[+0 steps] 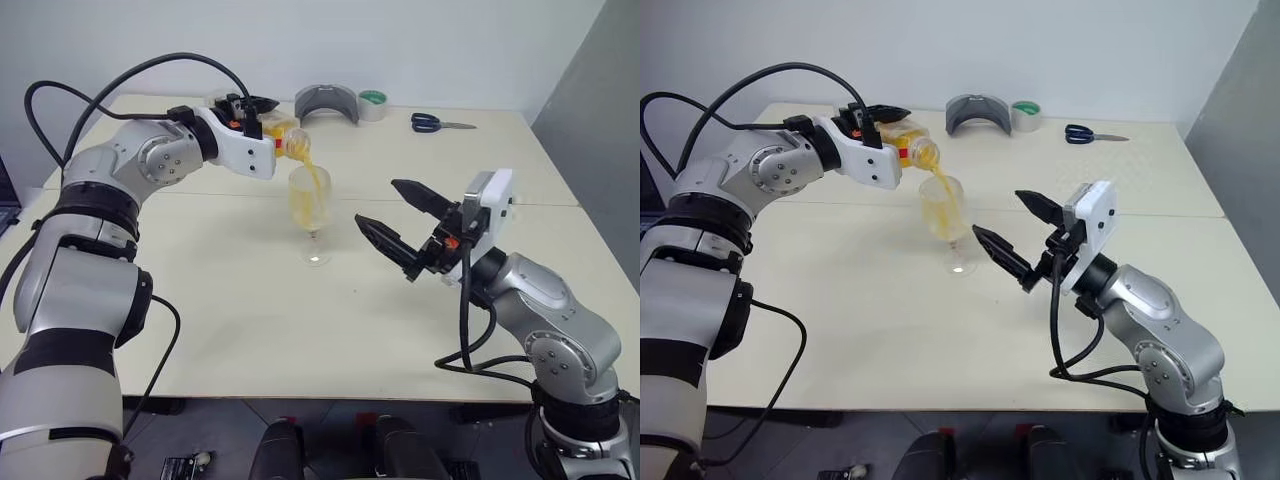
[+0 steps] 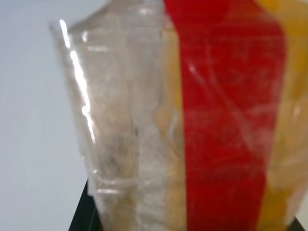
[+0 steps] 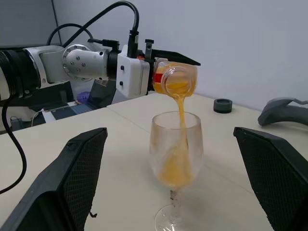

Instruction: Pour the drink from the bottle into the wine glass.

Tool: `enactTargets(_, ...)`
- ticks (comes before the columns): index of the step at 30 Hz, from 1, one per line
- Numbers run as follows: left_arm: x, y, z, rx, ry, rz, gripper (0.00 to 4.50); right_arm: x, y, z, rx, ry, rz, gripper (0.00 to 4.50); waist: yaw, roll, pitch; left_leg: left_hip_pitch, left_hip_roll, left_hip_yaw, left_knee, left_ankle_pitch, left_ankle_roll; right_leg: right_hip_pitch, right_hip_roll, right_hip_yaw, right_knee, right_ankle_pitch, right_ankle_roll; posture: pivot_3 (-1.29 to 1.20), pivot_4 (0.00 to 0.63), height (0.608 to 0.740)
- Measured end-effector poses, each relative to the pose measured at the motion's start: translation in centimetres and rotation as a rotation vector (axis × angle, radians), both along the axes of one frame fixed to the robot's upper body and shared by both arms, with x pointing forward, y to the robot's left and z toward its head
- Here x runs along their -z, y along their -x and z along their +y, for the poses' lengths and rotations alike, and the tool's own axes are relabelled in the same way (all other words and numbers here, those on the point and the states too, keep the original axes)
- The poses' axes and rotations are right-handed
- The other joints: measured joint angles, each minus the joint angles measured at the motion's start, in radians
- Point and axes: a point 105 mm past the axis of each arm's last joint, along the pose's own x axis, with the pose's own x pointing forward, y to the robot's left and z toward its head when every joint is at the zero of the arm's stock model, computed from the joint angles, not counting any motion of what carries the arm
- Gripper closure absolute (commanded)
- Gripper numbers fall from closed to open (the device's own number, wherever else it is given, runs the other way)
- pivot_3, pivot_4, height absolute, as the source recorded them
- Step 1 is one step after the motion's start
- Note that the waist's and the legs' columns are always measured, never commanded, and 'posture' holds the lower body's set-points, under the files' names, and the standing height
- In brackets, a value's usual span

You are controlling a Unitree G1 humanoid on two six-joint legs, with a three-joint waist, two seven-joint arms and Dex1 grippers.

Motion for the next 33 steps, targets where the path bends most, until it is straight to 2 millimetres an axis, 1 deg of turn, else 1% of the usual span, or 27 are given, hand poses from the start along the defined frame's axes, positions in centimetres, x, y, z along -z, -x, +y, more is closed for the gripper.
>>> enactTargets(6, -0.4, 0.0, 0.0, -0.001, -0.019, -0.015, 2.86, -0.2, 1.1, -0.6, 0.001, -0.019, -0.015, 0.0, -0.001, 0.0, 0.0, 0.0, 0.0, 0.0, 0.0, 0.0, 0.0, 0.0, 0.0, 0.0, 0.002, 0.0, 0.0, 0.0, 0.15, 0.74)
enactTargets(12, -0.5, 0.0, 0.1, -0.007, -0.045, -0.021, 2.86, -0.1, 1.6, -0.8, 0.005, -0.012, -0.02, 0.0, -0.001, 0.0, 0.0, 0.0, 0.0, 0.0, 0.001, 0.0, 0.0, -0.001, 0.0, 0.001, 0.004, 0.0, 0.0, 0.0, 0.15, 0.74)
enactTargets(17, -0.7, 0.0, 0.1, -0.005, -0.051, -0.036, 2.86, -0.1, 1.6, -0.8, 0.004, -0.018, -0.017, 0.0, -0.001, 0.0, 0.0, 0.001, 0.0, 0.0, 0.001, 0.0, 0.0, -0.001, 0.0, 0.001, 0.004, 0.0, 0.0, 0.0, 0.15, 0.74)
enactTargets(23, -0.6, 0.0, 0.2, -0.008, -0.075, -0.035, 2.86, -0.1, 1.6, -0.8, 0.002, -0.025, -0.017, 0.0, -0.001, 0.0, 0.0, 0.001, 0.0, 0.0, 0.001, 0.0, 0.0, -0.001, 0.0, 0.001, 0.005, 0.0, 0.0, 0.0, 0.15, 0.74)
enactTargets(28, -1.3, 0.1, 0.6, -0.018, -0.086, -0.061, 2.86, -0.1, 1.6, -0.8, 0.004, -0.031, -0.018, 0.0, -0.001, 0.0, 0.0, 0.001, 0.0, 0.001, 0.001, 0.0, 0.0, -0.001, 0.0, 0.001, 0.005, 0.0, 0.0, 0.0, 0.15, 0.74)
enactTargets(33, -1.0, 0.0, 0.8, -0.025, -0.099, -0.059, 2.86, -0.3, 1.5, -0.8, 0.004, -0.034, -0.022, 0.0, -0.001, 0.0, 0.0, 0.001, 0.0, 0.001, 0.001, 0.0, 0.0, -0.001, 0.0, 0.001, 0.005, 0.0, 0.0, 0.0, 0.15, 0.74)
